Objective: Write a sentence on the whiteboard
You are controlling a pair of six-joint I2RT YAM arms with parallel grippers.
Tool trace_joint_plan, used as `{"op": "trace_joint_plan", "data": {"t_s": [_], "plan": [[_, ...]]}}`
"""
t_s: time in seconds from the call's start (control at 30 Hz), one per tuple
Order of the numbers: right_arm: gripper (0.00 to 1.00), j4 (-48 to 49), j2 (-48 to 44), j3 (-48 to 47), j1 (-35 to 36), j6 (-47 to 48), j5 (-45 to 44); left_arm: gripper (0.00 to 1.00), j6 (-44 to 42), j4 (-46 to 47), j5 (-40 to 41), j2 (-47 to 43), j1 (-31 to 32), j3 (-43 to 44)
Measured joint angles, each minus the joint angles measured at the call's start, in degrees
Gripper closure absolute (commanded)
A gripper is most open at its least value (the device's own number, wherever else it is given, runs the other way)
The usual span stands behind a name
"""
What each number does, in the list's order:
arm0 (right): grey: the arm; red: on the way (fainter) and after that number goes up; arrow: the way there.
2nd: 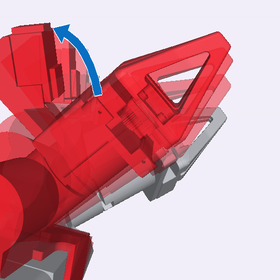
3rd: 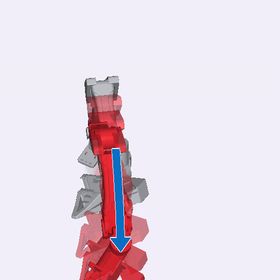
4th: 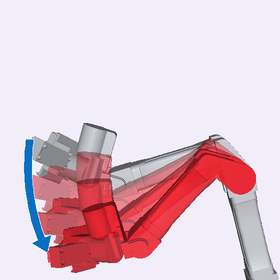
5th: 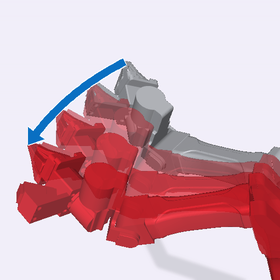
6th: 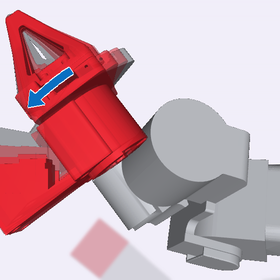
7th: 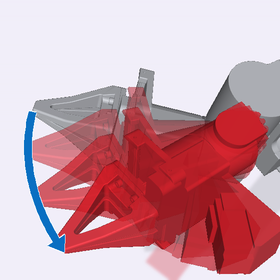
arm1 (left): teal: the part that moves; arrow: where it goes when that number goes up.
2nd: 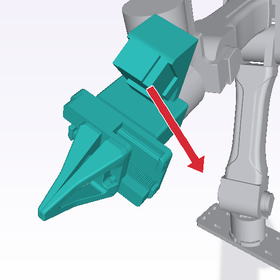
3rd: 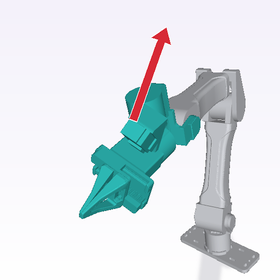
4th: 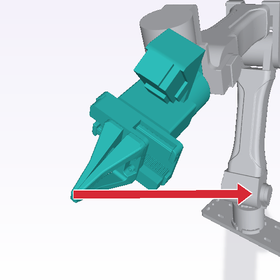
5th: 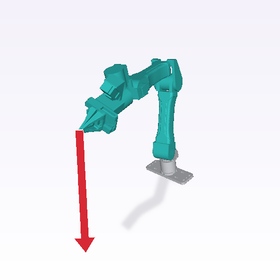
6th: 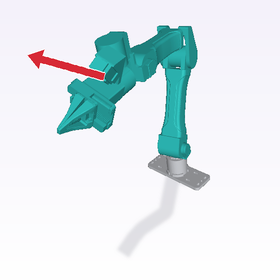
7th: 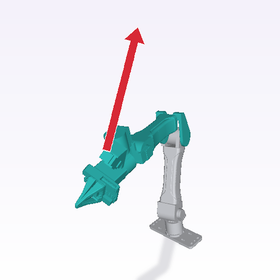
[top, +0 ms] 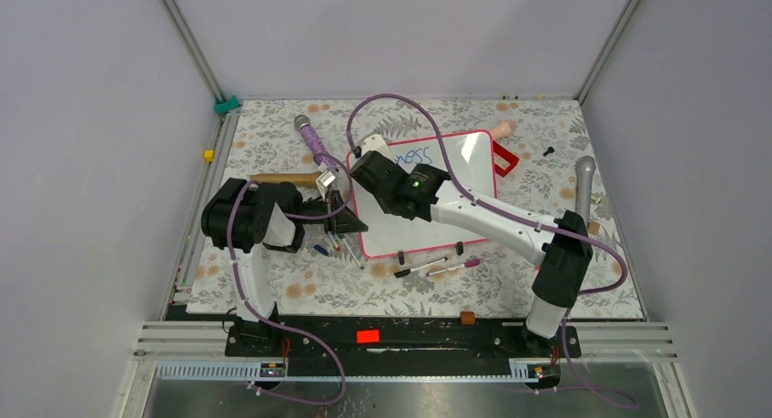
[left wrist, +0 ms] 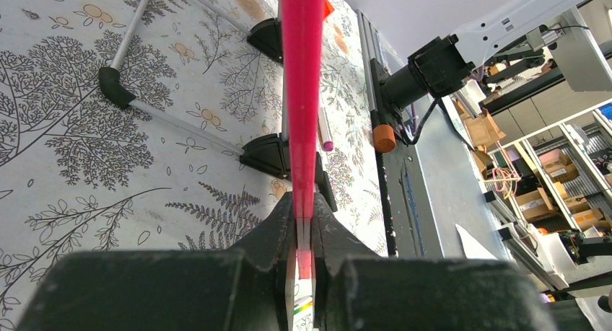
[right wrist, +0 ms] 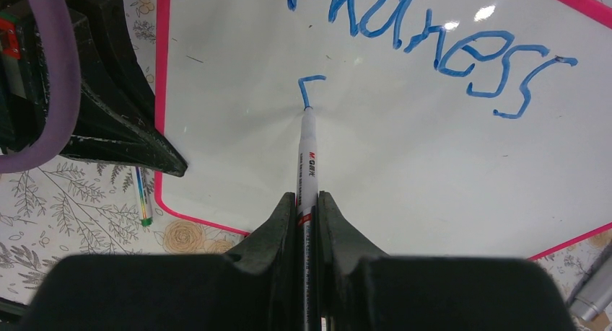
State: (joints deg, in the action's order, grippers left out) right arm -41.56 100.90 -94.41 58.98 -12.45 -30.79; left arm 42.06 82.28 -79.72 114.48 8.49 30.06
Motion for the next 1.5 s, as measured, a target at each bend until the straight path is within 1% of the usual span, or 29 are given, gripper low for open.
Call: {"op": "trace_joint_plan", "data": {"t_s": [0.67, 0.77, 0.9, 1.0, 1.5], "plan": [[1.0, 0.4, 0.0, -0.9, 0.0, 0.5, 3.5, 0.98, 0.0, 0.2, 0.0, 0.0, 0.0, -0.1], [1.0, 2.2, -0.9, 0.4, 0.0, 0.5, 3.4, 0.98, 0.0, 0.2, 0.0, 0.0, 0.0, -0.1], [1.0, 3.9, -4.2, 3.6, 0.0, 0.5, 2.7, 0.98, 0.0, 0.1, 0.0, 0.0, 0.0, -0.1], [1.0, 4.6, -5.8, 4.0, -0.1, 0.5, 1.3, 0.98, -0.1, 0.1, 0.0, 0.0, 0.0, -0.1], [1.0, 3.8, -4.5, 3.3, -1.6, 0.0, -0.2, 0.98, -0.1, 0.2, 0.0, 0.0, 0.0, -0.1]]}}
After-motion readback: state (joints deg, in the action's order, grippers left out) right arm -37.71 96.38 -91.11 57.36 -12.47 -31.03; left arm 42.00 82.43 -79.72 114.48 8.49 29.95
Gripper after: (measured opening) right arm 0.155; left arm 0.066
